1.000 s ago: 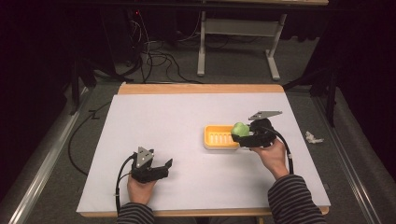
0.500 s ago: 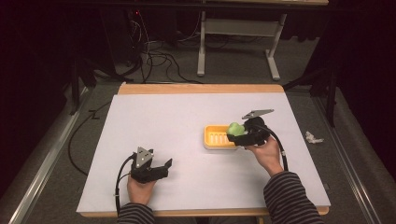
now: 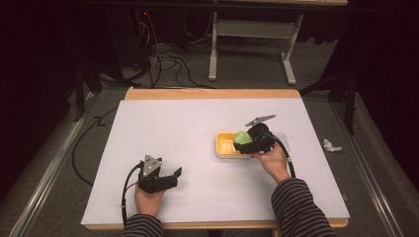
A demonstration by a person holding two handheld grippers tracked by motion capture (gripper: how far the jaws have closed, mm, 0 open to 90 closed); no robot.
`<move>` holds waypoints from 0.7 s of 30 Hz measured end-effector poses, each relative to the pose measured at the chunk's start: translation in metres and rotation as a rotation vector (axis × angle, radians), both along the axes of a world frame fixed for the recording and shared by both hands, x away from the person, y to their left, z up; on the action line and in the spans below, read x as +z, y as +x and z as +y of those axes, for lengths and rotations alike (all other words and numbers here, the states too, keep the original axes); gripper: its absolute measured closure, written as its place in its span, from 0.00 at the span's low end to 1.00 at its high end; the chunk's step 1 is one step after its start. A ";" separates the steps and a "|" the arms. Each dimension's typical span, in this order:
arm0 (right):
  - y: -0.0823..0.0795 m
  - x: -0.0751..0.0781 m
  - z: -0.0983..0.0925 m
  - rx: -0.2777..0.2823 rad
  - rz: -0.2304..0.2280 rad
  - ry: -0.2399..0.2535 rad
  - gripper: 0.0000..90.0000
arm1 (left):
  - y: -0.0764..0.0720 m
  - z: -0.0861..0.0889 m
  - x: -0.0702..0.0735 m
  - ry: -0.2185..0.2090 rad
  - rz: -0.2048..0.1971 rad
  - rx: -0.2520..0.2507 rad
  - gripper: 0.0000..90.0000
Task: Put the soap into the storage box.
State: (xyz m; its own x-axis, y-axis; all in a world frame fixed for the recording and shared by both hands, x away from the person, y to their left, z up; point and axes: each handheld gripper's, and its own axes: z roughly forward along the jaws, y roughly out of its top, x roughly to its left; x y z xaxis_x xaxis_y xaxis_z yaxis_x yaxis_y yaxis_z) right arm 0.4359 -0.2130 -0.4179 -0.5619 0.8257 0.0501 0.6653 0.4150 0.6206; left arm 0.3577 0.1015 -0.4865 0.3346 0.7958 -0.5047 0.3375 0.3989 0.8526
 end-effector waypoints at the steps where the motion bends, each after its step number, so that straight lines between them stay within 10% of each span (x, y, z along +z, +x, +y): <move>1: 0.001 -0.002 0.001 0.000 0.008 -0.009 0.31 | 0.000 0.000 0.000 -0.001 0.001 0.000 0.18; 21: 0.015 -0.016 0.014 -0.041 0.061 -0.084 0.30 | 0.001 -0.001 -0.001 0.020 0.013 -0.013 0.18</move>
State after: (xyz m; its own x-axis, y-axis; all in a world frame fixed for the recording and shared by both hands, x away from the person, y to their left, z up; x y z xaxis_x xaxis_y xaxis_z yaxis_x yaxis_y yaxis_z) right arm 0.4514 -0.1987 -0.4343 -0.5258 0.8505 0.0129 0.7178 0.4356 0.5431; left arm 0.3589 0.1000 -0.4875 0.3380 0.8014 -0.4936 0.3539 0.3777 0.8556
